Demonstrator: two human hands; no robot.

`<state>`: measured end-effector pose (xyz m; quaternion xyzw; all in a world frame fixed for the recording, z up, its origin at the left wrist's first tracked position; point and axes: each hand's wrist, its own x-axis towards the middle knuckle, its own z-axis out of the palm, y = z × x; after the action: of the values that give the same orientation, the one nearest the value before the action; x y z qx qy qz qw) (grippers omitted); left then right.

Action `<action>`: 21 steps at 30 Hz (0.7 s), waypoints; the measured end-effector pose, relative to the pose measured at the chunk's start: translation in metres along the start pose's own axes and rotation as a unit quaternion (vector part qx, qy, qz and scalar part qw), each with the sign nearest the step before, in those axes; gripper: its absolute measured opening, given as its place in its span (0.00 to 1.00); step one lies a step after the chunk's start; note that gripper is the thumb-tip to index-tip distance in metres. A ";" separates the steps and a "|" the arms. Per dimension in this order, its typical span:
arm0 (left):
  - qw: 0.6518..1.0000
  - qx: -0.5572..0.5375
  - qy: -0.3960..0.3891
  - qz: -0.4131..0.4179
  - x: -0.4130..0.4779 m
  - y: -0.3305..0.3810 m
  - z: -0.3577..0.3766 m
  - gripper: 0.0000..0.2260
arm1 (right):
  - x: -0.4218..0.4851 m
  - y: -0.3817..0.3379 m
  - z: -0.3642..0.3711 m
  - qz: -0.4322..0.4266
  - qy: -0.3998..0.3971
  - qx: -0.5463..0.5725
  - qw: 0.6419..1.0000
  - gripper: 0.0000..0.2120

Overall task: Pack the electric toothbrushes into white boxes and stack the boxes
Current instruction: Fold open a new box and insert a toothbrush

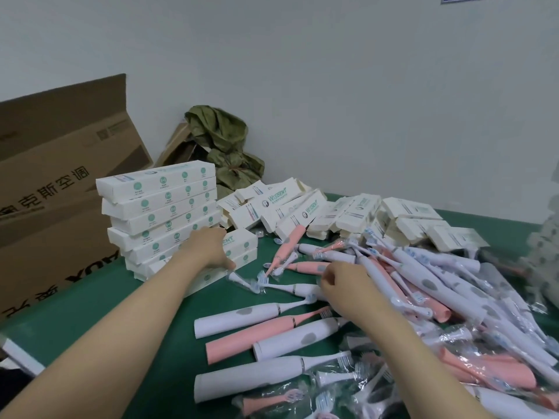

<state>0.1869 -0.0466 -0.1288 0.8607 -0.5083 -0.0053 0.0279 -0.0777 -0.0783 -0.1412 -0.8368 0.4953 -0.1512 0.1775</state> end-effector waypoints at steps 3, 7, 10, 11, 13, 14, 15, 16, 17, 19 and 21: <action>0.999 0.026 0.019 -0.009 -0.001 0.007 -0.001 0.26 | 0.001 -0.001 0.001 -0.006 -0.010 0.004 1.000 0.10; 0.994 -0.018 0.105 0.023 0.005 0.038 -0.007 0.21 | 0.001 0.003 -0.004 -0.008 -0.017 0.044 0.999 0.10; 0.985 -0.089 0.121 0.081 0.018 0.078 -0.009 0.18 | 0.000 0.016 -0.012 -0.002 -0.002 0.042 0.999 0.08; 0.985 -0.097 0.113 0.084 0.024 0.091 -0.009 0.17 | 0.000 0.021 -0.014 0.001 0.005 0.038 0.999 0.08; 0.988 -0.092 0.100 0.070 0.038 0.108 -0.007 0.14 | -0.001 0.030 -0.016 0.013 0.014 0.023 1.000 0.10; 0.990 -0.088 0.093 0.053 0.045 0.112 -0.004 0.14 | -0.001 0.033 -0.016 0.016 0.014 0.014 1.000 0.10; 0.992 -0.085 0.084 0.037 0.052 0.113 -0.001 0.14 | -0.001 0.035 -0.014 0.017 0.012 0.008 1.000 0.10; 0.994 -0.081 0.074 0.026 0.057 0.112 0.003 0.15 | -0.001 0.035 -0.012 0.015 0.010 0.002 1.000 0.10; 0.995 -0.073 0.070 0.021 0.063 0.111 0.008 0.16 | 0.000 0.035 -0.010 0.011 0.013 -0.004 1.000 0.10; 0.996 -0.043 0.080 0.024 0.075 0.111 0.015 0.17 | 0.005 0.033 -0.009 -0.001 0.032 -0.018 0.999 0.11; 0.995 -0.033 0.093 0.030 0.081 0.114 0.020 0.16 | 0.009 0.035 -0.010 0.000 0.038 -0.028 0.999 0.11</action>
<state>0.1259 -0.1736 -0.1409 0.8407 -0.5283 0.0587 0.1029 -0.1049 -0.1029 -0.1468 -0.8352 0.5057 -0.1688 0.1351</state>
